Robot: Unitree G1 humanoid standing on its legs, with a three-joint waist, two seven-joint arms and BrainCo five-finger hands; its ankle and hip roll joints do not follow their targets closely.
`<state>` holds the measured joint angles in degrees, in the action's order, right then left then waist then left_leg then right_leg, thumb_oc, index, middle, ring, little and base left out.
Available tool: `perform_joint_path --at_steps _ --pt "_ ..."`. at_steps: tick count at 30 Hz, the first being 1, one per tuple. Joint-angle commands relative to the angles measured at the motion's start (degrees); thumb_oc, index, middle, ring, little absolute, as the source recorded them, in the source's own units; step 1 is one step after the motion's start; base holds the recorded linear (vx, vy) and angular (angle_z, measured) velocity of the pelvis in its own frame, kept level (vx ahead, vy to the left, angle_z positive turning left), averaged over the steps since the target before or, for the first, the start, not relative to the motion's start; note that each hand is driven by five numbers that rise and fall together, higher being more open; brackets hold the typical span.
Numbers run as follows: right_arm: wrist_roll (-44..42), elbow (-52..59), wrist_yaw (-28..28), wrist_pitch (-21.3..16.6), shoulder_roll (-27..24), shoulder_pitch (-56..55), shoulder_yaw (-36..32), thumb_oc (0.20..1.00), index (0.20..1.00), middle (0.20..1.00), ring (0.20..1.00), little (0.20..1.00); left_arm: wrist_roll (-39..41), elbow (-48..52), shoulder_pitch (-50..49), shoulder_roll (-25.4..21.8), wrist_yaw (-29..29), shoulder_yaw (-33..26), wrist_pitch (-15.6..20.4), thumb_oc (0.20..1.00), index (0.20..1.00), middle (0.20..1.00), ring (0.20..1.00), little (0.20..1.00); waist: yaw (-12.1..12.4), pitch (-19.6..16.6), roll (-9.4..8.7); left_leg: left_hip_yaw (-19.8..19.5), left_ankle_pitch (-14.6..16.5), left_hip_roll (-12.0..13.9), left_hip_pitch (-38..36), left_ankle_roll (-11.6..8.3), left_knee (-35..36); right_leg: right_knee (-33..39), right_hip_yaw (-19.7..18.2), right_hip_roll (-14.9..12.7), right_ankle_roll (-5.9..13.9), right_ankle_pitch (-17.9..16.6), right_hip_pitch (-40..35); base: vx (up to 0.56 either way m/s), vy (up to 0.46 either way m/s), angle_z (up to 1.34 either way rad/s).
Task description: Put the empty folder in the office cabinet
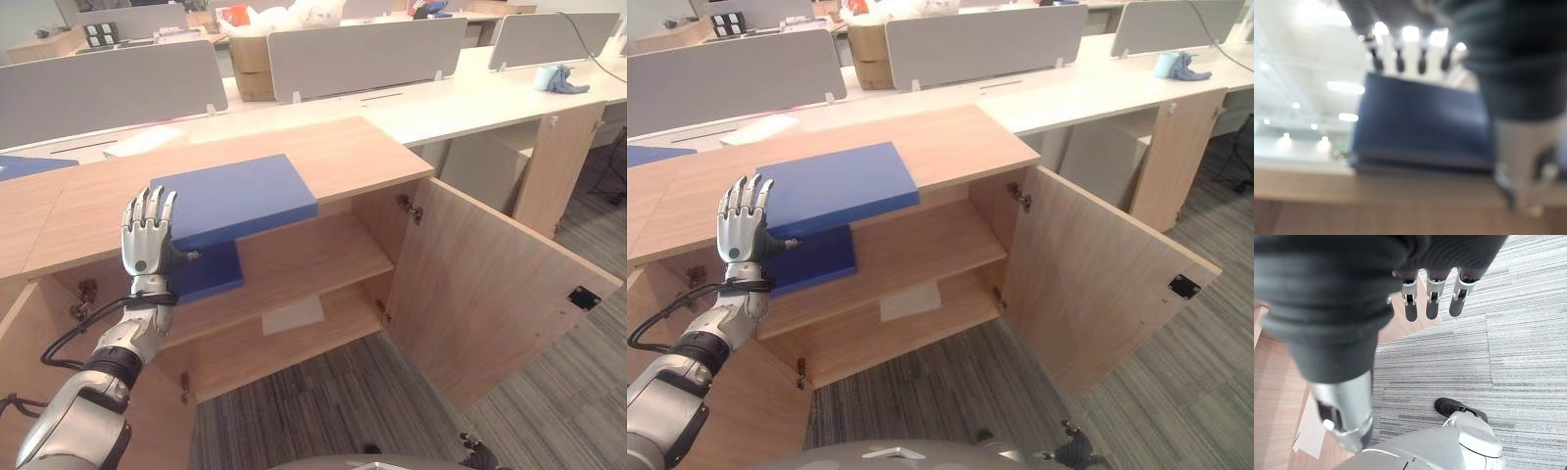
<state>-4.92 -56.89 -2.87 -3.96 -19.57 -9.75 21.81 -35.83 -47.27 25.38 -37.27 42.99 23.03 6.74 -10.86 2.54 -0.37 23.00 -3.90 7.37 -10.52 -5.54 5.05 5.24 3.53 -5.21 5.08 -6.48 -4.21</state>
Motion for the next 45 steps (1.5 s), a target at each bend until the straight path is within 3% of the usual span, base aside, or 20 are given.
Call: perform_joint_path --at_steps 1,8,9,23,31,35,39,41,43,45 --pt "1.9 -1.8 0.4 -2.5 -2.3 5.1 -1.3 1.000 1.000 1.000 1.000 1.000 2.6 -4.0 9.1 -1.7 -0.9 0.8 -0.1 1.000 1.000 1.000 1.000 1.000 -1.5 2.5 2.65 -2.2 8.2 -1.0 -1.7 3.05 -0.1 -0.2 -0.7 0.3 2.04 6.1 -2.7 0.00 0.000 0.00" --pt "1.8 -2.4 0.7 -3.1 -2.5 5.1 -1.6 1.000 1.000 1.000 1.000 1.000 3.8 -5.5 9.8 -0.9 -2.4 1.5 -0.7 1.000 1.000 1.000 1.000 1.000 -1.8 2.4 2.65 -1.8 8.2 -1.0 -1.9 3.10 -0.1 -0.2 -1.0 0.4 2.03 6.1 -2.7 0.00 0.000 0.00" --pt "1.8 -2.4 0.7 -3.2 -2.6 5.1 -1.7 1.000 1.000 1.000 1.000 1.000 4.2 -5.7 9.9 -0.9 -3.2 1.4 -0.8 0.200 0.200 0.200 0.200 0.200 -1.8 2.3 2.63 -1.7 8.2 -0.9 -2.0 3.11 -0.1 -0.2 -1.1 0.4 2.03 6.0 -2.7 0.00 0.000 0.00" --pt "1.5 0.2 2.5 -4.9 -3.3 4.8 -2.0 1.000 1.000 1.000 1.000 1.000 4.9 -5.6 9.5 -0.9 -2.7 1.8 -1.0 0.200 0.200 0.200 0.200 0.200 -2.1 2.6 2.67 -1.5 8.1 -0.9 -1.8 3.12 -0.1 -0.2 -1.1 0.5 2.05 5.9 -2.3 0.00 0.001 0.00" --pt "1.5 2.2 4.0 -4.7 -3.1 4.4 -1.6 1.000 1.000 1.000 1.000 1.000 7.1 0.8 9.0 -2.4 6.2 -0.3 2.6 0.200 0.200 0.200 0.200 0.200 -1.2 2.9 2.48 -2.3 8.1 -1.0 -1.5 3.15 -0.1 -0.2 0.0 0.1 1.99 6.1 -2.4 -0.05 -0.006 0.02" --pt "3.0 3.9 4.8 -4.3 -2.7 4.0 -0.7 1.000 1.000 1.000 1.000 1.000 9.8 9.6 7.3 -5.0 9.4 -3.4 6.1 0.200 0.200 0.200 0.200 0.200 0.2 3.1 2.26 -3.8 8.1 -1.0 -1.3 3.05 -0.1 -0.2 1.3 -0.2 1.85 6.4 -2.9 -0.04 -0.019 0.05" --pt "2.1 5.1 5.0 -3.6 -2.5 3.7 -0.5 1.000 1.000 1.000 1.000 1.000 11.6 18.1 5.8 -7.3 8.1 -6.0 7.3 0.200 0.200 0.200 0.200 0.200 1.5 3.0 2.08 -4.9 8.0 -0.9 -1.1 2.92 -0.1 -0.2 2.5 -0.4 1.77 6.7 -3.4 -0.02 -0.021 0.15" --pt "2.4 8.2 4.3 -2.7 -2.4 4.0 -0.6 1.000 1.000 1.000 1.000 1.000 16.5 31.8 2.9 -9.2 1.8 -11.5 11.6 0.200 0.200 0.200 0.200 0.200 3.5 2.9 1.73 -6.7 7.9 -0.8 -0.8 2.75 -0.1 -0.2 4.1 -0.6 1.53 7.1 -4.0 -0.04 -0.025 0.19" --pt "2.7 9.0 4.1 -2.7 -2.4 4.2 -0.6 1.000 1.000 1.000 1.000 1.000 18.0 35.3 1.8 -9.6 -0.1 -13.0 12.8 0.200 0.200 0.200 0.200 0.200 4.0 2.9 1.67 -7.3 7.8 -0.8 -0.7 2.70 -0.1 -0.2 4.5 -0.7 1.47 7.2 -4.2 -0.02 -0.007 0.22" --pt "2.6 11.5 4.3 -3.0 -2.4 4.6 -0.4 1.000 1.000 1.000 1.000 1.000 24.9 44.8 -1.0 -8.8 -5.8 -16.4 14.5 0.200 0.200 0.200 0.200 0.200 5.4 2.8 1.47 -8.4 7.6 -0.7 -0.4 2.62 -0.1 -0.2 5.5 -0.9 1.37 7.4 -4.6 -0.02 -0.010 0.43"
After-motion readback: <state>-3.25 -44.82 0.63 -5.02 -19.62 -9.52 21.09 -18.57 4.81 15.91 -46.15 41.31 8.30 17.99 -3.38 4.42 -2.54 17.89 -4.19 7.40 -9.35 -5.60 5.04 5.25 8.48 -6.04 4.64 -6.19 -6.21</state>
